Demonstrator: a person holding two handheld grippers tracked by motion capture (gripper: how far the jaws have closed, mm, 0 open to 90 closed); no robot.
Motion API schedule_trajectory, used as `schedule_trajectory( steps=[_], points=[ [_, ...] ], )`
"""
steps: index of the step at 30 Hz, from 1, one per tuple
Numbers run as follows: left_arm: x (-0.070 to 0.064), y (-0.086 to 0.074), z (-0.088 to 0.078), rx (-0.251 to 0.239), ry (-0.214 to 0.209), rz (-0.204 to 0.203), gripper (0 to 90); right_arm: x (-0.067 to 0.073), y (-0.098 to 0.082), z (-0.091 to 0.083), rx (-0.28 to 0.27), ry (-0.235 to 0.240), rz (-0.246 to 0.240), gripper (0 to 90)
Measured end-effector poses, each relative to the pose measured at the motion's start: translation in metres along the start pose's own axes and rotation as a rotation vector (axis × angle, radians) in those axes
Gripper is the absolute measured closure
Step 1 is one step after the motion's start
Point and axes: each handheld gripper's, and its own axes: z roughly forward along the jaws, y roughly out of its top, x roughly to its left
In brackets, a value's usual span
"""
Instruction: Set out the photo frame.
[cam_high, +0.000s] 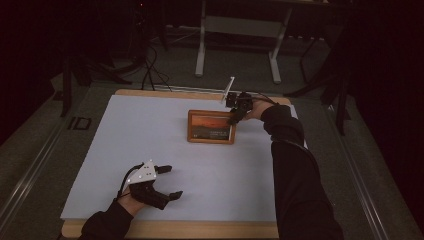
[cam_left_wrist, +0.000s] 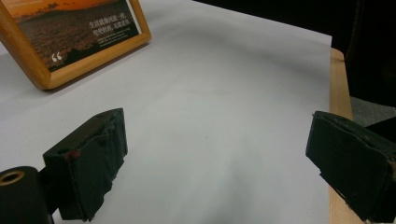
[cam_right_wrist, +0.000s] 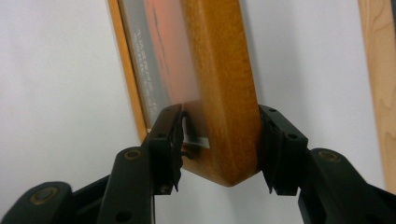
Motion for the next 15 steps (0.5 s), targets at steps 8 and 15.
schedule_trajectory(
  steps=[8, 15],
  points=[
    [0.000, 0.000, 0.000, 0.001, -0.002, 0.000, 6.0, 0.006, 0.006, -0.005, -0.017, -0.045, -0.014, 44.7],
    [-0.001, 0.000, 0.000, 0.000, -0.004, 0.003, 6.0, 0.013, 0.009, -0.019, -0.039, -0.064, -0.020, 43.5]
  ],
)
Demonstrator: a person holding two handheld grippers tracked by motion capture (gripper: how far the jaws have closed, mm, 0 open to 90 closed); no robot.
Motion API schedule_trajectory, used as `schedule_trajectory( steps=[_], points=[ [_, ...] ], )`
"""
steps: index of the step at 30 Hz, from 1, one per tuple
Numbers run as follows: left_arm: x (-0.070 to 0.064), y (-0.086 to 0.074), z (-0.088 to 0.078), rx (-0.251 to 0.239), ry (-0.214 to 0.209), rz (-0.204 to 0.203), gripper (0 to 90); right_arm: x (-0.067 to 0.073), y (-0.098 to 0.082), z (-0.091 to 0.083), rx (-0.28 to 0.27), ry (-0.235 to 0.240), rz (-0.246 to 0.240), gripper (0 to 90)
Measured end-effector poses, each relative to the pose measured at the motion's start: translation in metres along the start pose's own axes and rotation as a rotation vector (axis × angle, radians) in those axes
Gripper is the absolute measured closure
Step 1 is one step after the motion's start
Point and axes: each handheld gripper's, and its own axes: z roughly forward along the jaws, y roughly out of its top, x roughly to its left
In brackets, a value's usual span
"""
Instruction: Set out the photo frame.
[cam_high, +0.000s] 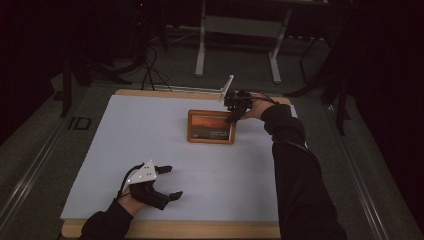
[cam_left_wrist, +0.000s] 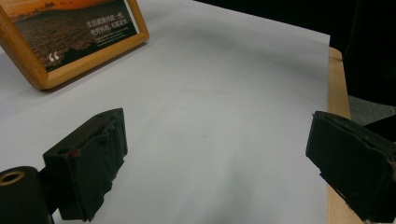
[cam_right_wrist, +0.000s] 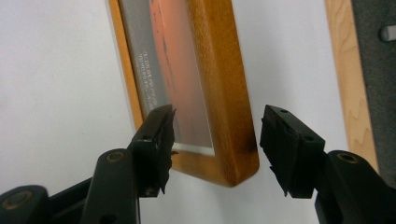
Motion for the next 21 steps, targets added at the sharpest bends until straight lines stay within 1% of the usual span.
schedule_trajectory(
  steps=[2, 4, 6, 7, 8, 9, 10, 11, 13, 14, 16, 18, 19, 21],
  points=[
    [0.000, 0.000, 0.000, 0.001, 0.001, 0.004, 6.0, 0.002, 0.001, -0.004, -0.010, -0.009, 0.005, 43.0],
    [0.000, 0.001, -0.001, 0.002, 0.005, 0.006, 5.9, 0.006, 0.002, -0.011, -0.021, -0.013, -0.007, 41.4],
    [0.000, 0.001, -0.001, 0.002, 0.007, 0.009, 6.0, 0.011, 0.004, -0.019, -0.054, -0.024, 0.006, 38.9],
    [-0.001, 0.001, -0.001, 0.000, 0.008, 0.005, 6.0, 0.016, 0.005, -0.025, -0.085, -0.025, 0.008, 38.0],
    [0.000, 0.001, -0.001, 0.001, 0.009, 0.006, 6.0, 0.016, 0.005, -0.025, -0.085, -0.025, 0.008, 38.0],
    [0.000, 0.001, -0.001, 0.001, 0.009, 0.004, 5.9, 0.021, 0.006, -0.030, -0.104, -0.022, 0.019, 33.9],
    [0.000, 0.001, -0.001, 0.002, 0.009, 0.004, 5.9, 0.021, 0.006, -0.030, -0.104, -0.022, 0.019, 33.9],
    [0.000, 0.001, -0.001, 0.002, 0.011, 0.005, 6.0, 0.025, 0.006, -0.032, -0.112, -0.031, 0.020, 33.1],
    [-0.001, 0.001, -0.001, 0.001, 0.011, 0.005, 6.0, 0.031, 0.004, -0.036, -0.144, -0.019, 0.037, 26.1],
    [-0.001, 0.001, -0.001, 0.001, 0.012, 0.004, 6.0, 0.034, 0.003, -0.037, -0.156, -0.028, 0.042, 23.4],
    [-0.001, 0.001, -0.001, 0.001, 0.012, 0.005, 6.0, 0.040, 0.001, -0.038, -0.176, -0.019, 0.046, 19.0],
    [-0.001, 0.001, -0.001, 0.000, 0.013, 0.005, 6.0, 0.046, -0.003, -0.039, -0.197, -0.015, 0.059, 17.2],
    [-0.001, 0.001, -0.001, 0.000, 0.013, 0.005, 6.0, 0.053, -0.007, -0.039, -0.217, -0.017, 0.051, 16.6],
    [-0.001, 0.001, -0.001, 0.001, 0.013, 0.007, 6.0, 0.055, -0.009, -0.038, -0.218, -0.026, 0.050, 16.6]
  ],
)
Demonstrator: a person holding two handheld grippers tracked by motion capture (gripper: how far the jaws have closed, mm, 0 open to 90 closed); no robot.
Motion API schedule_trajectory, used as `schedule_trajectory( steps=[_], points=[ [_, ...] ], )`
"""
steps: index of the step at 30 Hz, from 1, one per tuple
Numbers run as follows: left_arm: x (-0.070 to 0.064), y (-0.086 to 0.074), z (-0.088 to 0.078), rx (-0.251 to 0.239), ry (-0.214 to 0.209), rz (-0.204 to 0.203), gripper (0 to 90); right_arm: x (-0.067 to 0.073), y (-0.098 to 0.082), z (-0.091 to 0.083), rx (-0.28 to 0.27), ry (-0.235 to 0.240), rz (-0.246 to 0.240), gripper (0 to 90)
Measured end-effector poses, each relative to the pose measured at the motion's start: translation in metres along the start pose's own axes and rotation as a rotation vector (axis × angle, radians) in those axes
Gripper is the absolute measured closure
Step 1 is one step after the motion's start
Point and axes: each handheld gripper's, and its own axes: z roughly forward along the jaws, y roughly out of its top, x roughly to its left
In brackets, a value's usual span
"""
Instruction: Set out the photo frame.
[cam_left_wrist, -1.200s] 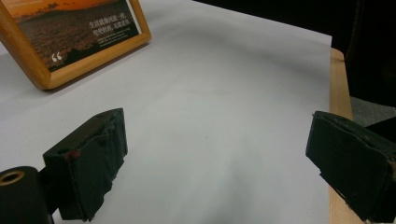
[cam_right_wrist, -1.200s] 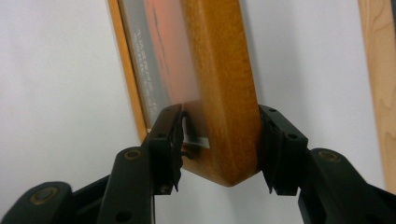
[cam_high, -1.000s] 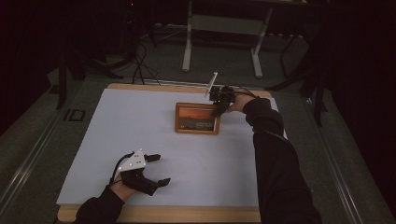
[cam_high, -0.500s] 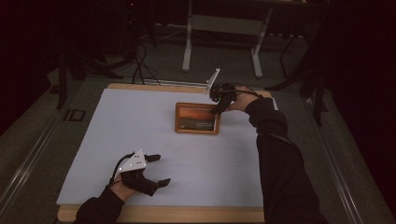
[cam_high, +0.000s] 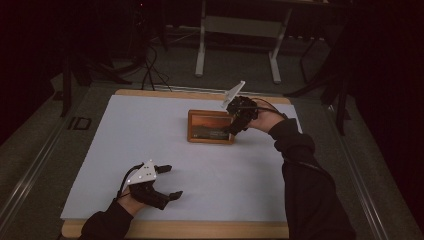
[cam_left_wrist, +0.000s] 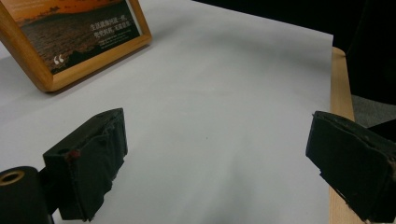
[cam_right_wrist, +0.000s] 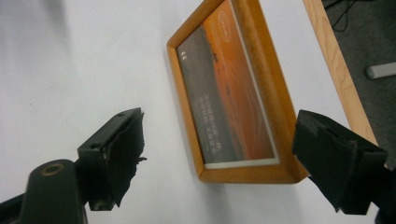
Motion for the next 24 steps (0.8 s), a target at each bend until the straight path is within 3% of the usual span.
schedule_trajectory(
  steps=[8, 15, 24],
  points=[
    [0.000, 0.000, 0.000, 0.007, 0.002, 0.001, 6.0, 0.027, -0.027, 0.006, -0.045, 0.016, -0.003, 16.4],
    [0.000, 0.000, 0.000, 0.005, 0.003, 0.004, 6.0, 0.053, -0.056, 0.012, -0.128, 0.040, 0.052, 16.4],
    [0.000, 0.000, 0.000, 0.007, 0.006, 0.008, 6.0, 0.087, -0.088, 0.024, -0.207, -0.007, 0.121, 16.4]
  ],
)
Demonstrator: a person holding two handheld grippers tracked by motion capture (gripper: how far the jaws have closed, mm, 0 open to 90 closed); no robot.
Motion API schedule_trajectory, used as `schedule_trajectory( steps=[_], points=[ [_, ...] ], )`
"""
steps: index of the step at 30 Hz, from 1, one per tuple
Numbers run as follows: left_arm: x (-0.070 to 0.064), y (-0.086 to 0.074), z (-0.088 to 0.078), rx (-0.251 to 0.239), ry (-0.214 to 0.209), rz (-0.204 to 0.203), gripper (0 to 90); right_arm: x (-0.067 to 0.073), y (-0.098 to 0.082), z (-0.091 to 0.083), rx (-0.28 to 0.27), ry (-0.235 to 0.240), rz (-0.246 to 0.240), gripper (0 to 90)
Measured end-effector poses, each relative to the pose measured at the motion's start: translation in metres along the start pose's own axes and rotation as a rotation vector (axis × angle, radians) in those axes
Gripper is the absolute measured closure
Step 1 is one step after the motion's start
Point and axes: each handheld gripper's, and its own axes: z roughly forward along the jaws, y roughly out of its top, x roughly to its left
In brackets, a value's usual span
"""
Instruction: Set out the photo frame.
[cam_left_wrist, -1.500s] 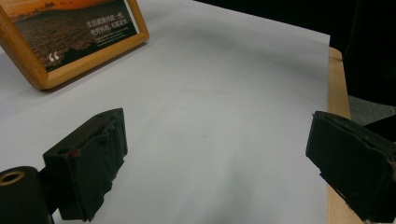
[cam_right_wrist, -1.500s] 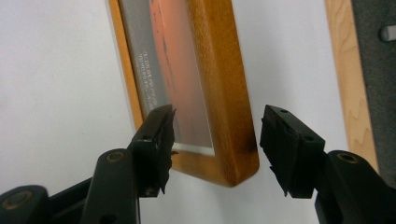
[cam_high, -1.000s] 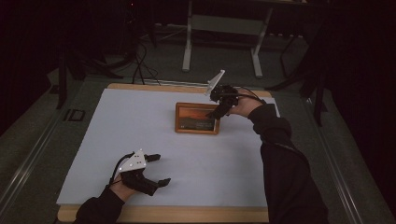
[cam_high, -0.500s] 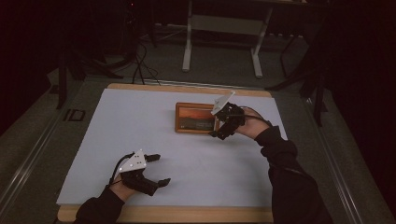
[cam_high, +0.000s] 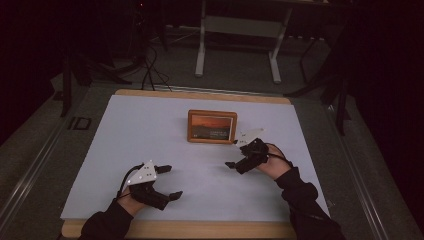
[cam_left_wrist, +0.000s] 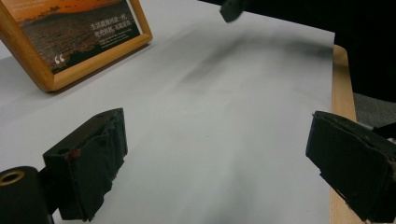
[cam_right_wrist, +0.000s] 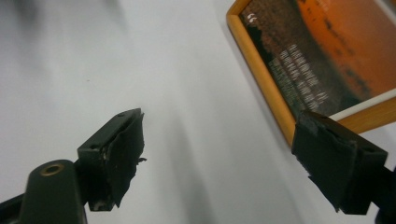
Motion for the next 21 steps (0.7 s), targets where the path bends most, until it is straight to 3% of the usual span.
schedule_trajectory(
  steps=[11, 16, 21],
  points=[
    [0.000, 0.000, 0.000, 0.001, 0.001, 0.002, 6.0, 0.028, -0.038, -0.003, -0.114, -0.023, 0.072, 16.4],
    [0.000, 0.000, 0.000, 0.004, 0.000, 0.003, 6.0, 0.035, -0.054, 0.001, -0.139, -0.045, 0.116, 16.5],
    [-0.001, 0.000, 0.000, 0.002, 0.000, 0.005, 5.9, 0.041, -0.066, 0.003, -0.141, -0.066, 0.126, 16.4]
  ],
)
